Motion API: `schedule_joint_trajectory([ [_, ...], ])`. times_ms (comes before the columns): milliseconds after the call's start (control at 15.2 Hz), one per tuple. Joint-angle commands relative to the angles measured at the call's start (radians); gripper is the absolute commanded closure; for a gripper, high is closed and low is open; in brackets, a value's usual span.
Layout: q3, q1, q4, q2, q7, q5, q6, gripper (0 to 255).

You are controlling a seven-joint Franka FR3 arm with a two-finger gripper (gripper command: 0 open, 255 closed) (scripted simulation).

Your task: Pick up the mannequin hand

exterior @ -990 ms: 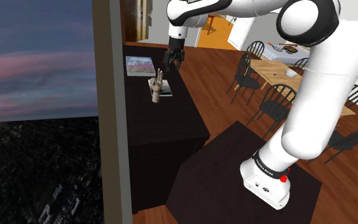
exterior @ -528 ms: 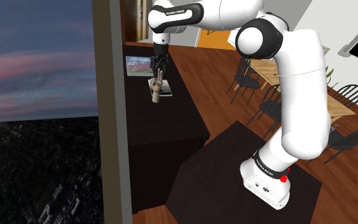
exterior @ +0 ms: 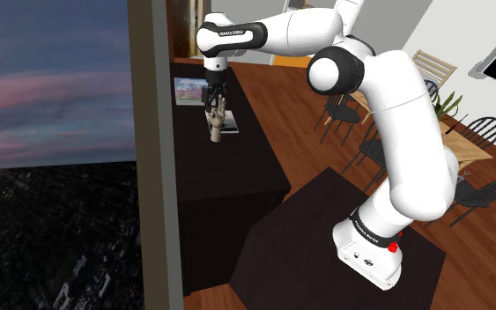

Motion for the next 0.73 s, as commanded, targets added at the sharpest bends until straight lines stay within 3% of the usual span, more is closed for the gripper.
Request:
schedule_joint_trajectory([
  [0, 0.000, 0.000, -0.009, 0.016, -0.003, 0.001, 0.025, 0],
  [132, 0.000, 0.000, -0.009, 0.016, -0.003, 0.001, 0.025, 0],
  [198, 0.000, 0.000, -0.008, 0.016, -0.002, 0.000, 0.024, 255],
  [660, 0.000, 0.000, -0.008, 0.015, -0.002, 0.000, 0.024, 255],
])
